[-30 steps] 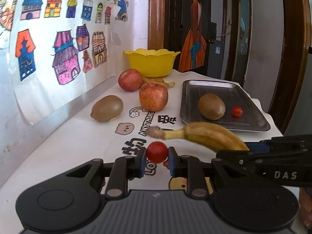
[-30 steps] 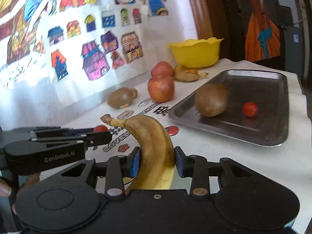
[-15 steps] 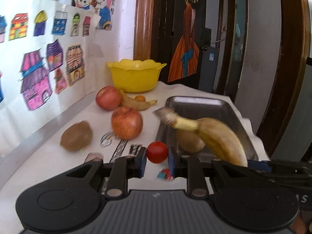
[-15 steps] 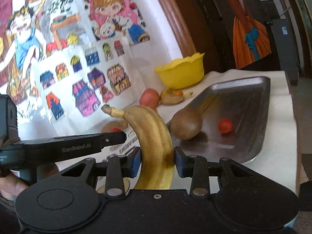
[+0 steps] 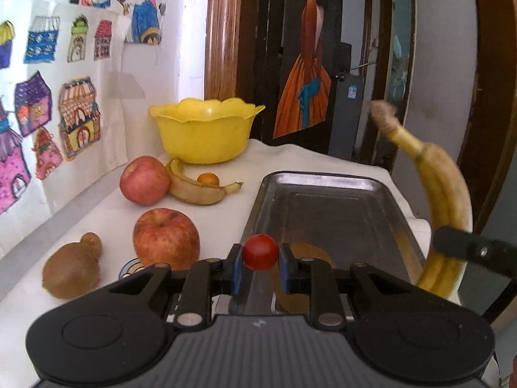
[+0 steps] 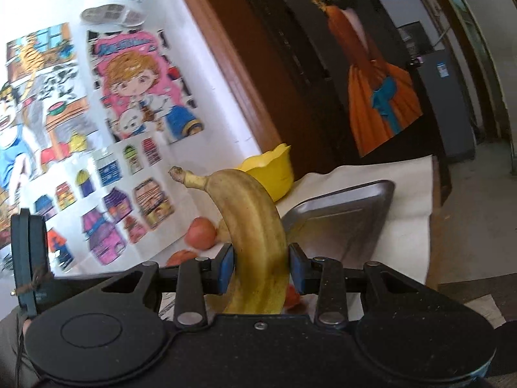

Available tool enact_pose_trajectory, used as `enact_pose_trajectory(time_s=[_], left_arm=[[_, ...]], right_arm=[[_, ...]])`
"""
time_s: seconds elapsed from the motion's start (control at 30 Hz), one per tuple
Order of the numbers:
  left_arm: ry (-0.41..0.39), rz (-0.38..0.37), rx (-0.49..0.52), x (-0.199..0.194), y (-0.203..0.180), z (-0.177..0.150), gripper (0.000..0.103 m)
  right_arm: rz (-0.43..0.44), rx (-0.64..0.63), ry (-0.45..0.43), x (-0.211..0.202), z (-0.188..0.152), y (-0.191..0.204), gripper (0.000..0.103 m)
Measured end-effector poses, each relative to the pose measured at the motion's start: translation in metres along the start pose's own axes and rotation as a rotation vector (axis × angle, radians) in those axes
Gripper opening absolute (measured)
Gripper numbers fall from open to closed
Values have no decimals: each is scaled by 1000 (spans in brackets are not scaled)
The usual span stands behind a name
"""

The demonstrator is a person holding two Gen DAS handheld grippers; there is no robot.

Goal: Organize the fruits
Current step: 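Lower tomato and banana into the metal tray and open both tools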

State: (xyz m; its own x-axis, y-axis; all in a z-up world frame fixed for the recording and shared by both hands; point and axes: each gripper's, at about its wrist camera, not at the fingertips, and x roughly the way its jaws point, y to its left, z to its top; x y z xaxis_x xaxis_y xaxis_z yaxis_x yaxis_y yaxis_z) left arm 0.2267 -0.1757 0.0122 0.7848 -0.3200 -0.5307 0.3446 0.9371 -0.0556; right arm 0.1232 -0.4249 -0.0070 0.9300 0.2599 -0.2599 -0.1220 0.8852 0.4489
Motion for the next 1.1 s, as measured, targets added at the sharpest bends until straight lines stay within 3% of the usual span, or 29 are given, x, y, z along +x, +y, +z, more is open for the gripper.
enact_pose_trajectory(time_s=[0.33, 0.63, 0.87, 1.07, 1.1], left_arm=[[-16, -14, 56, 27, -21, 15, 26], [12, -11, 53, 46, -23, 11, 26], [17, -11, 60, 49, -25, 11, 27], [17, -2, 49, 48, -25, 11, 44], [14, 2, 48, 47, -24, 11, 53]], right_arm=[[-53, 35, 48, 35, 6, -27, 38], [-56, 96, 143, 56, 7, -39, 39], [-55, 93, 137, 58, 8, -38, 40], [-62, 80, 143, 58, 8, -35, 47], [-65, 79, 139, 57, 8, -35, 52]])
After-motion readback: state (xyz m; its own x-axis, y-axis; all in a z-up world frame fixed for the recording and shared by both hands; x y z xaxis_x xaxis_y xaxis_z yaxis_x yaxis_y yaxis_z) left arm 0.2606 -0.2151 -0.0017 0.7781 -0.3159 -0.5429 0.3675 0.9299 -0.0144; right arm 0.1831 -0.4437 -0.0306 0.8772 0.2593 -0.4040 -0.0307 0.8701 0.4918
